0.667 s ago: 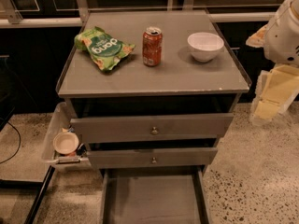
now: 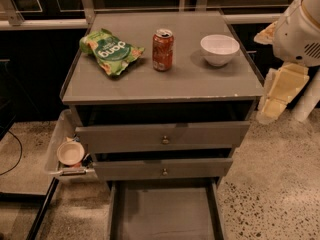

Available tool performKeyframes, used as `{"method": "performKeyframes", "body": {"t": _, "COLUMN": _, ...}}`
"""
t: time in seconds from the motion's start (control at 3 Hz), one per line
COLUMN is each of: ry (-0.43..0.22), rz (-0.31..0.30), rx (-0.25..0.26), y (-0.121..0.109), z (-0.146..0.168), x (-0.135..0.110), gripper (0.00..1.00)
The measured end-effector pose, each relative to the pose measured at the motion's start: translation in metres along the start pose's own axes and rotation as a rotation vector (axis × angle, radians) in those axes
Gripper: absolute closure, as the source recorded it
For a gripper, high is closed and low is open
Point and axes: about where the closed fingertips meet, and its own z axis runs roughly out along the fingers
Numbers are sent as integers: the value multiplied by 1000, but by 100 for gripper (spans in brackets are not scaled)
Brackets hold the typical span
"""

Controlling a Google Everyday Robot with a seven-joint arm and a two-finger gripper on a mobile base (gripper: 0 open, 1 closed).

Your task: Place coke can into bottom drawer

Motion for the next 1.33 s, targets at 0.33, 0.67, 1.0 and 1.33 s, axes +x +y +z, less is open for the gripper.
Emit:
{"method": "performKeyframes", "body": {"t": 0.33, "ry": -99, "rz": -35, "rx": 18, "y": -52, "z": 40, "x": -15, "gripper": 0}}
{"method": "performKeyframes", "body": {"t": 0.67, "ry": -99, "rz": -35, "rx": 23, "y": -52, "z": 41, "x": -16, "gripper": 0}}
{"method": "performKeyframes", "body": {"t": 1.0, "ry": -195, "rz": -34, "rx": 41, "y": -63, "z": 55, "x": -29, "gripper": 0}}
{"method": "performKeyframes", "body": {"t": 1.33, "ry": -340, "rz": -23, "rx": 73, "y": -86, "z": 76, "x": -49, "gripper": 0}}
